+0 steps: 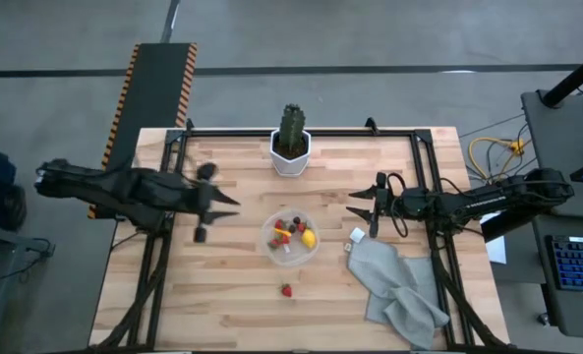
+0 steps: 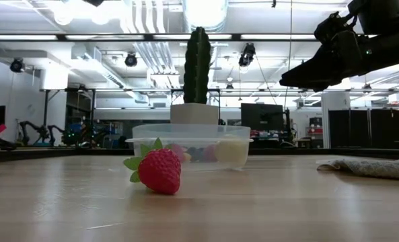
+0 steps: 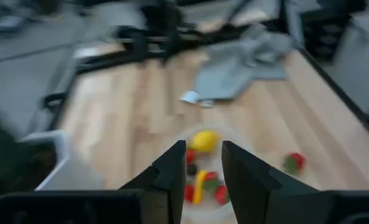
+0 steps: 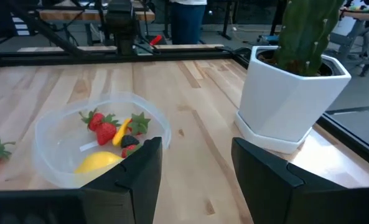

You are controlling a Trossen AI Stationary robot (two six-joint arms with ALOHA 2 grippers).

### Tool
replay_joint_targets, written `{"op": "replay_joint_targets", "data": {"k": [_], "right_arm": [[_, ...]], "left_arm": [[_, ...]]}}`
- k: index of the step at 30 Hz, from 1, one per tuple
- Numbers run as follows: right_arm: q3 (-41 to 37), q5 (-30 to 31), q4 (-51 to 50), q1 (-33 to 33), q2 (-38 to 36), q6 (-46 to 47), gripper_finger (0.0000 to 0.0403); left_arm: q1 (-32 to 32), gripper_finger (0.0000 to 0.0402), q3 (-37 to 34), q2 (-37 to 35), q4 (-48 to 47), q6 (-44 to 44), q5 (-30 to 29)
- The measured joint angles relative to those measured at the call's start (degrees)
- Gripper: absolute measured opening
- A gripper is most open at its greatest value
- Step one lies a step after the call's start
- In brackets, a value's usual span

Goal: Pick and placing Produce into tupperware
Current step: Put the red strawberry into the transparent container

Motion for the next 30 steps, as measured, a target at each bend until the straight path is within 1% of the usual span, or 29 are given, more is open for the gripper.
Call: {"op": "replay_joint_targets", "data": {"k": [3, 6, 9, 13, 15, 18, 23, 30], "right_arm": [[0.0, 0.0, 0.1, 0.0, 0.0, 0.0, 0.0187], [0.0, 0.0, 0.1, 0.0, 0.0, -0.1, 0.0187], [0.0, 0.0, 0.1, 0.0, 0.0, 0.1, 0.0187], [0.0, 0.0, 0.1, 0.0, 0.0, 0.9, 0.0187], [0.0, 0.0, 0.1, 0.0, 0.0, 0.9, 0.0187], [0.0, 0.0, 0.0, 0.0, 0.0, 0.9, 0.0187], [0.0, 0.0, 0.0, 0.0, 0.0, 2.1, 0.0187], [0.0, 0.0, 0.1, 0.0, 0.0, 3.7, 0.0187]], "left_arm": [[0.0, 0.0088, -9.8, -10.9, 6.6, -2.7, -3.3], [0.0, 0.0088, -19.3, -18.9, 12.3, -3.5, -3.2], [0.0, 0.0088, -26.8, -25.6, 13.0, -5.9, -3.9], [0.0, 0.0088, -34.9, -33.4, 13.4, -8.2, -4.3], [0.0, 0.0088, -38.3, -36.7, 15.2, -9.3, -4.2], [0.0, 0.0088, -42.4, -40.7, 14.9, -9.5, -4.3], [0.0, 0.0088, -46.2, -45.1, 16.1, -9.5, -4.4], [0.0, 0.0088, -47.0, -46.2, 17.3, -9.4, -2.9]]}}
